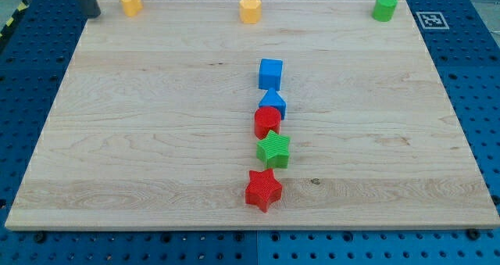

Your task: Move the yellow heart towards the right

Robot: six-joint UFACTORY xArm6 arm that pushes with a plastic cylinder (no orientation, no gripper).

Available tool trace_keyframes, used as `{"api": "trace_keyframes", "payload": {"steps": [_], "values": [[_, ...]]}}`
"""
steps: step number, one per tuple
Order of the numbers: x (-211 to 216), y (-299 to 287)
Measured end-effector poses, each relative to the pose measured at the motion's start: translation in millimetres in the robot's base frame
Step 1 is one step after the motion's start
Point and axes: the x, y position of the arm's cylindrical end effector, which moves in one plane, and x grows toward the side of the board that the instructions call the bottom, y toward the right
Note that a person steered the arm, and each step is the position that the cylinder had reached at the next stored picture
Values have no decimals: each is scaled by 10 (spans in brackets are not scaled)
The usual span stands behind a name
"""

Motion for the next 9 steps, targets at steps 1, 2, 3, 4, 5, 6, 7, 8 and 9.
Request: {"api": "trace_keyframes", "payload": {"steps": [1, 2, 3, 4, 5, 6, 7, 8, 9], "values": [[-150, 66], [-140, 271], [-141, 703], [-115, 764], [-43, 835], [99, 1019], [349, 1280], [683, 1517], [890, 1798]]}}
